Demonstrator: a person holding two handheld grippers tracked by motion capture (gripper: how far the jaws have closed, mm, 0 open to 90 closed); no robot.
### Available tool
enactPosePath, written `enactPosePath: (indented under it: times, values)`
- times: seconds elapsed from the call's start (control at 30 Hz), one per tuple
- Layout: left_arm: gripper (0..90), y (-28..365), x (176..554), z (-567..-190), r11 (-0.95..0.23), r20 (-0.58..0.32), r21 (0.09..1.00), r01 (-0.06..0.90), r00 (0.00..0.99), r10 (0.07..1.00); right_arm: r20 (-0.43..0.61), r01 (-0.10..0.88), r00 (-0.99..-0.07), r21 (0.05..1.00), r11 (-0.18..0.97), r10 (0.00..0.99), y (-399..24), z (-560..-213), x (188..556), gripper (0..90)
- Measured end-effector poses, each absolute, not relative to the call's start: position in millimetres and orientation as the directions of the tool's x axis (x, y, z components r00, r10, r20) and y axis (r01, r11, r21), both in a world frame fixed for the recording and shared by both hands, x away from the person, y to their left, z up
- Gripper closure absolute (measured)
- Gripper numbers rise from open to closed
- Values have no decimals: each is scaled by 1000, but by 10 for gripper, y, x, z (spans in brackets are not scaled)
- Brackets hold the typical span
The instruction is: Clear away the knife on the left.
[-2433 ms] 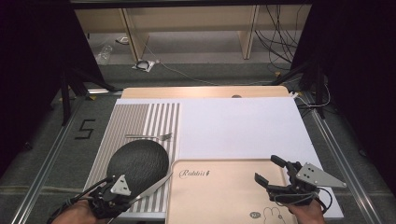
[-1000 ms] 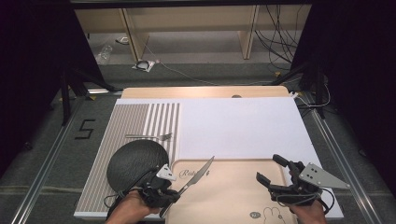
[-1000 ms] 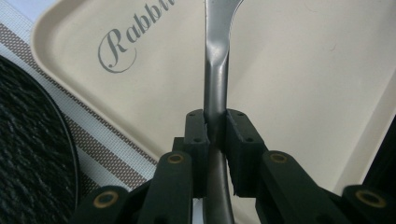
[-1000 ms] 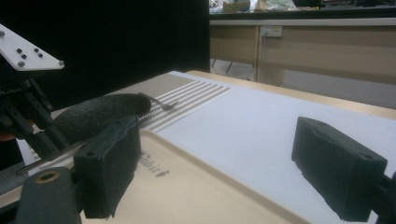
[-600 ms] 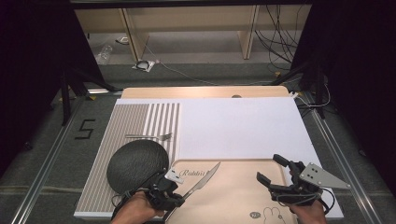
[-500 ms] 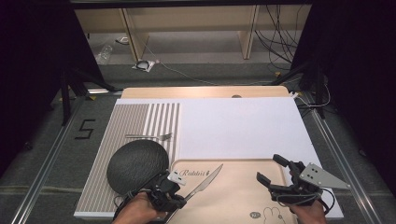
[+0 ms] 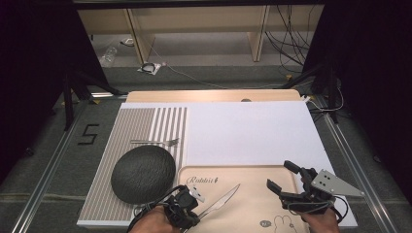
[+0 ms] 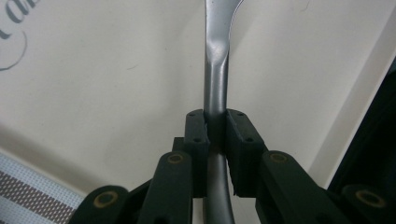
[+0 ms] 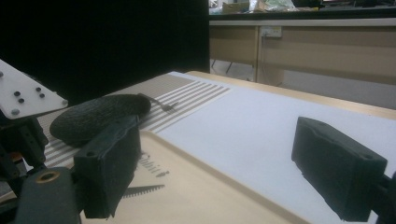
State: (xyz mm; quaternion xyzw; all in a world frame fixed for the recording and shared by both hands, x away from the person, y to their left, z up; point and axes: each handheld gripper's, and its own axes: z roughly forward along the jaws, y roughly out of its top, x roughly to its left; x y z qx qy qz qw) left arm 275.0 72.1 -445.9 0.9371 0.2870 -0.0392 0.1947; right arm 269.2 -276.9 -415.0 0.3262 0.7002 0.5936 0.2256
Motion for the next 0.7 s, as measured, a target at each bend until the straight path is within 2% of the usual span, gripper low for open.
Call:
enactPosePath:
  times: [0.7]
  values:
    - [787, 635, 2700, -4583, -790, -171, 262, 555, 832, 528, 81, 197, -686, 977, 77, 723, -2774, -4150, 2695, 166]
